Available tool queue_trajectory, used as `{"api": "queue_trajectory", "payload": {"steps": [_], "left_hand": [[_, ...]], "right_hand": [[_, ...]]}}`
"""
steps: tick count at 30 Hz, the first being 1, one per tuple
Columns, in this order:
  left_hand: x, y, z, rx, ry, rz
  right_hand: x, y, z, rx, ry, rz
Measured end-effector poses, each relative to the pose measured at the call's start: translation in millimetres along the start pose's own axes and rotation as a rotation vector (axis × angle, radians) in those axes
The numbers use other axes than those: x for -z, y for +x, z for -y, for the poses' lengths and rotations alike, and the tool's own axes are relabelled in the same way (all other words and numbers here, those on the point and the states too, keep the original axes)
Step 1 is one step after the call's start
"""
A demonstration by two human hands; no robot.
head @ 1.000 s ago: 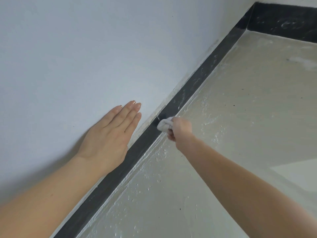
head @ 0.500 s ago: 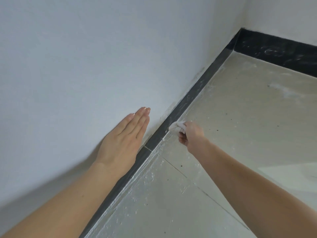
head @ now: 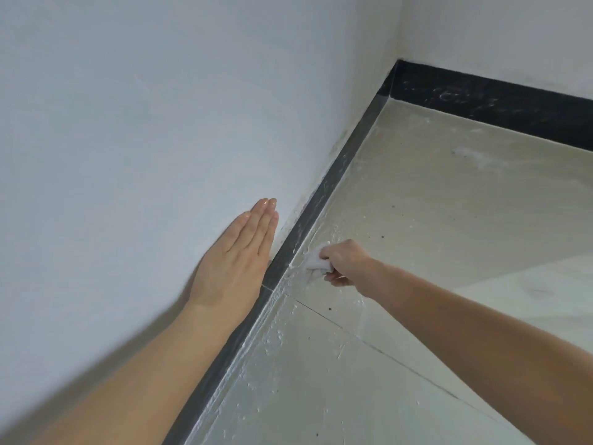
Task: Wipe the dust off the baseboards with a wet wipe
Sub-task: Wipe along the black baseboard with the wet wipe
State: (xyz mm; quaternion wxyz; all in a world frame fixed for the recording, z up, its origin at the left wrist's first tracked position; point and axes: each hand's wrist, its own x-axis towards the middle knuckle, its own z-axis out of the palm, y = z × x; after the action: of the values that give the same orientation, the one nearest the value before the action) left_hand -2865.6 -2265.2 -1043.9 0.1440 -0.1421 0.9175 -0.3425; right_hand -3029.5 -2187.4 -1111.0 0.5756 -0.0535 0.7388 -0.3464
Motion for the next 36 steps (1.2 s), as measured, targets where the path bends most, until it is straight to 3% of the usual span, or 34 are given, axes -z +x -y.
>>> {"api": "queue_trajectory", "payload": {"steps": [9,15,18,22,25,26,31,36], "left_hand": [[1.7,1.3,-0.5,-0.022,-0.071,-0.024],[15.7,17.2,11.5,0.007,-0.229,0.000],[29.4,52.0,15.9,0.045,-0.200,-0.051],[39.2,95.3,16.8,0.098,-0.040,-0.010],[35.3,109.0,16.4,0.154,-0.027,-0.074],[32.7,110.0,15.8,0.170,-0.028,-0.083],[34.4,115.6,11.1,0.207,0.054,-0.001],[37.1,108.3,4.4,0.241,0.024,-0.032]], "right_hand": [[47.8,-47.2,76.7,0.178,-0.275,-0.132],[73.3,-86.9,122.6,0.204,-0.976,-0.075],[100.4,-75.7,126.4,0.315,-1.067,-0.087],[127.4,-37.3,121.9,0.357,-0.882,-0.098],[133.0,-0.7,110.6,0.402,-1.106,0.019],[131.9,12.1,103.3,0.461,-1.077,0.007],[95.1,57.2,55.6,0.132,-0.432,0.162],[58.6,52.2,32.1,-0.050,-0.267,0.405]]}}
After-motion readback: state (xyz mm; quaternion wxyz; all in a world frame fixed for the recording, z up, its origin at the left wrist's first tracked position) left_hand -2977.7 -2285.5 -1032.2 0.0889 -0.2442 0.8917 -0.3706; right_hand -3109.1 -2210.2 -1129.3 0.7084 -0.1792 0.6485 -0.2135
